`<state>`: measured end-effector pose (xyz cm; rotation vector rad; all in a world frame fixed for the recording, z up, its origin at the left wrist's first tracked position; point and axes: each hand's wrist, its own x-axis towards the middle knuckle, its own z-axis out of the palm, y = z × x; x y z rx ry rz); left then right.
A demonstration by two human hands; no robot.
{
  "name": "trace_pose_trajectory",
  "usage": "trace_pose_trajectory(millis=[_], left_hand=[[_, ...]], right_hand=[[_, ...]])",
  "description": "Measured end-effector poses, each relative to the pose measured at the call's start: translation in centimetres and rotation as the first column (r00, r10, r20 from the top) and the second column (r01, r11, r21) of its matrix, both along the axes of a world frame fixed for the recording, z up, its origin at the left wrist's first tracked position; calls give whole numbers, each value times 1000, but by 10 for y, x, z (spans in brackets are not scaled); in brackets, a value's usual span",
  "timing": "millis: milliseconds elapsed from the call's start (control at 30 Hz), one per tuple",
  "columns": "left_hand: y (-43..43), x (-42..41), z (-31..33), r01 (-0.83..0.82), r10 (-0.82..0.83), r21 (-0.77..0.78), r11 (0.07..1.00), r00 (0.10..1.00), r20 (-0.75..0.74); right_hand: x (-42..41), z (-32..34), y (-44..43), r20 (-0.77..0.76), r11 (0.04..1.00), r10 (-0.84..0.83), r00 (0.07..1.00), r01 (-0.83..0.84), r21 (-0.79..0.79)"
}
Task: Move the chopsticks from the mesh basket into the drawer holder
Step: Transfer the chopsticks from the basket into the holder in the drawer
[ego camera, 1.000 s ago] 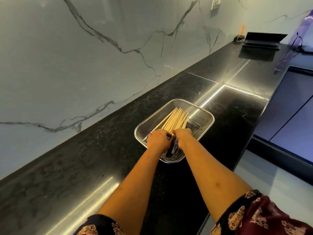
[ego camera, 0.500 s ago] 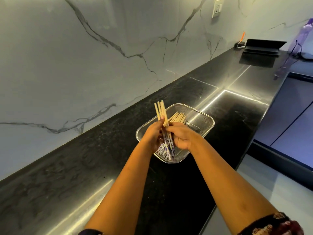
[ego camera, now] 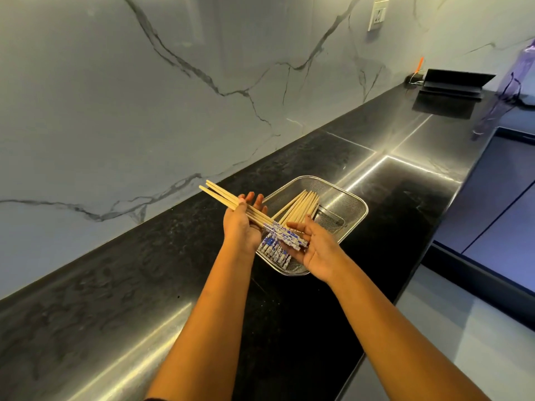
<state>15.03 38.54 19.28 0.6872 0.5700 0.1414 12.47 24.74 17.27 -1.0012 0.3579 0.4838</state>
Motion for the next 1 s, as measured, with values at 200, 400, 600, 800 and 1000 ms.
trace_pose_trajectory(millis=[200,400,600,800,1000], left_hand=[[-23,-9,2,-34,32,41,999,999,39],[-25,-11,3,-53,50,51,997,997,66],[-36,-14,8,-23,18,56,998,996,92],[-50,-20,12,19,-25,58,998,994,108],[-70,-30,19,93,-93,10,996,985,142]], right_hand=[[3,0,21,-16,970,-241,970,241,31],[5,-8,21,-75,943,-325,943,329,45],[1,-2,22,-61,946,-315,947,318,68],[-3,2,16,-87,934,-318,944,328,140],[-10,9,-6,-107,907,-364,925,378,185]])
